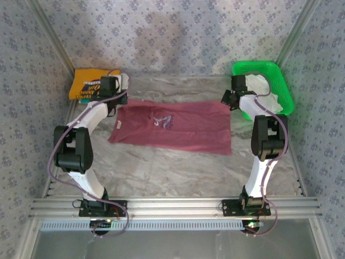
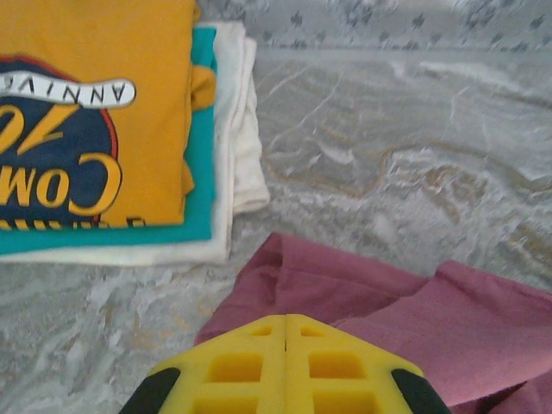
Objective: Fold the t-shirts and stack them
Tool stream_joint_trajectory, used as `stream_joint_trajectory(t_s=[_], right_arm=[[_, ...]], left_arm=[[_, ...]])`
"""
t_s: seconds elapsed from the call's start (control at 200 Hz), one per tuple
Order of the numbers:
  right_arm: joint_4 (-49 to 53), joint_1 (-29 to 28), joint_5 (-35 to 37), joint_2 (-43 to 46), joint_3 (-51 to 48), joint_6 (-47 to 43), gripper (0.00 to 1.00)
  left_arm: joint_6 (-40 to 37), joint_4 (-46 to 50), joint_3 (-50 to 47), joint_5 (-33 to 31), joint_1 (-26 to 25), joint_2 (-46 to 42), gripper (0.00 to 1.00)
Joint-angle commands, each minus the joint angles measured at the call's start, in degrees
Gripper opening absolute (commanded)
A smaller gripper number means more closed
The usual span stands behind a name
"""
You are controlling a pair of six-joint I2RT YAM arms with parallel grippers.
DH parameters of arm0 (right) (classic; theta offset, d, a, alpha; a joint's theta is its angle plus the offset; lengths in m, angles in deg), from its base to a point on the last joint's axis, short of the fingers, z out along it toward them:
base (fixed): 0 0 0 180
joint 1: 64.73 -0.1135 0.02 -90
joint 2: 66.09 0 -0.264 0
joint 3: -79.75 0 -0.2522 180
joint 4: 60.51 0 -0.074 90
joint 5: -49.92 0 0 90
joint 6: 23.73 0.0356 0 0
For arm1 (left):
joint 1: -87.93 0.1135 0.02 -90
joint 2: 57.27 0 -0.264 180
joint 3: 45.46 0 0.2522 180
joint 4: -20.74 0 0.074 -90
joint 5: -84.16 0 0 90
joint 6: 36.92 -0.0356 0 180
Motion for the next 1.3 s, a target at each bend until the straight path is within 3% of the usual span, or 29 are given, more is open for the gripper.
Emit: stream_joint_trajectory(t_s=[0.0,0.605,0.71,0.77,0.82,0.919,1.094,1.294], right_arm=[[-0.86,-0.36,2.57,3.67,-1.86,-0.67,0.00],[-1.61,-2.88,3.56,11.30,-13.71,2.57,0.00],[-2.31,-3.06,3.49,13.05,-18.64,3.65,0.04],[-2.36,-3.17,3.23,14.07,-20.45,3.89,0.12],[-1.75,-3.15,3.64,14.84,-21.81,4.20,0.25],[-0.98,-3.28,3.11,16.68,-23.67,3.95,0.28],[-1.58,-4.22,2.58,19.45,-25.00,2.59,0.36],[-4.40,-8.72,2.13,18.77,-21.92,-1.14,0.38]], left_arm=[[0.53,-1.94,-1.17,-1.86,0.03,-2.44,0.00],[5.49,-1.85,-14.81,-3.66,-0.14,-13.83,0.00],[6.96,-2.42,-19.01,-3.78,-0.83,-15.95,0.00],[7.93,-2.47,-21.61,-4.93,-1.19,-17.18,0.00],[8.85,-2.52,-23.75,-5.02,-1.35,-18.41,0.14],[10.68,-2.60,-27.65,-3.68,-1.77,-21.67,0.32],[8.94,-3.34,-29.73,-0.87,-2.25,-24.06,0.38],[3.14,4.41,-13.61,2.42,-4.71,-10.73,0.40]])
